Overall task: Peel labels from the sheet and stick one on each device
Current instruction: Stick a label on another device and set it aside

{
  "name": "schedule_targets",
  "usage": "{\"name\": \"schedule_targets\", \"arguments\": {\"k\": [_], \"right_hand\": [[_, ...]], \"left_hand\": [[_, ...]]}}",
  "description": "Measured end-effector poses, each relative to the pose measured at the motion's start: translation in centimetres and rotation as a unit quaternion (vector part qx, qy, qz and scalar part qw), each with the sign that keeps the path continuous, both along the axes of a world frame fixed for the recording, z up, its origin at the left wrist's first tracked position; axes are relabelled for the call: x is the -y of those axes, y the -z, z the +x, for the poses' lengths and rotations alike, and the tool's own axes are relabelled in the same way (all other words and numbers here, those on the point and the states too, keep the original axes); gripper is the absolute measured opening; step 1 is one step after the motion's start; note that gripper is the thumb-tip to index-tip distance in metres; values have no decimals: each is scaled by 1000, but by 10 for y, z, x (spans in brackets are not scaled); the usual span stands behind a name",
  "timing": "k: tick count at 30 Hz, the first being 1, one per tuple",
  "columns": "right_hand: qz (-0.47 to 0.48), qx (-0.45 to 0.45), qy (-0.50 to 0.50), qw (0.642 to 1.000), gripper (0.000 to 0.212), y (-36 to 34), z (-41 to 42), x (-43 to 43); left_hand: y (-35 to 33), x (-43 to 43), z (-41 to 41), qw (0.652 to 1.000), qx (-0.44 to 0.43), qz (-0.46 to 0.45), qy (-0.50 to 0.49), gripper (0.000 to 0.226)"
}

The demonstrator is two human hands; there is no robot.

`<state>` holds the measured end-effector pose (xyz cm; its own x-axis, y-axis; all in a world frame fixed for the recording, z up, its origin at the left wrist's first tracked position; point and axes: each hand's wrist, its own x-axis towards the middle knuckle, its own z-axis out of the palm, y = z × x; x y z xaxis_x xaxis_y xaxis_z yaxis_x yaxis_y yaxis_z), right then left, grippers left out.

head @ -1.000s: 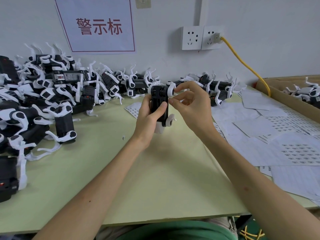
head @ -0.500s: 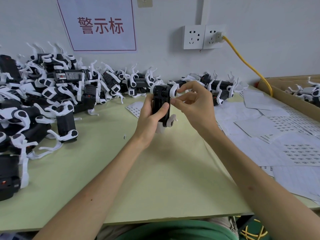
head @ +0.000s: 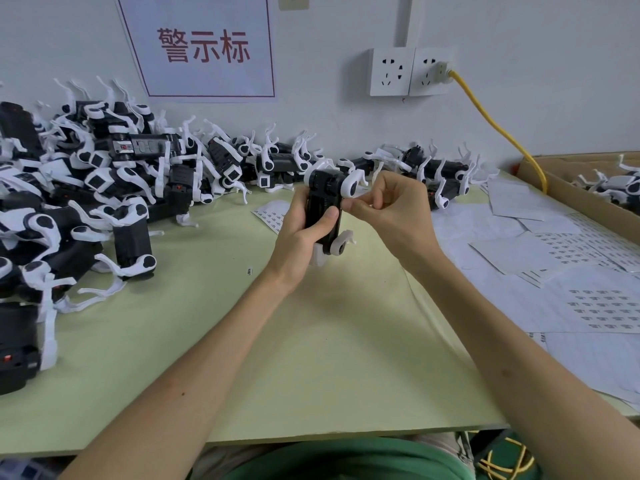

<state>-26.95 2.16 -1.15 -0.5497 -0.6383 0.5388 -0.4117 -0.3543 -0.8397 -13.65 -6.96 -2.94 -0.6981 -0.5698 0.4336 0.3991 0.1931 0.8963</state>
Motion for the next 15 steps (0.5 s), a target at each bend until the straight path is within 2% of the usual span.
{"name": "schedule_targets", "arguments": {"k": [11, 15], "right_hand": [[-6, 0, 27, 1000, 49, -2, 6, 0], [-9, 21, 19, 1000, 48, -3, 12, 2]], "left_hand": [[1, 3, -1, 1000, -12, 24, 14, 9], [-2, 6, -2, 996, 17, 83, 0, 18]]}}
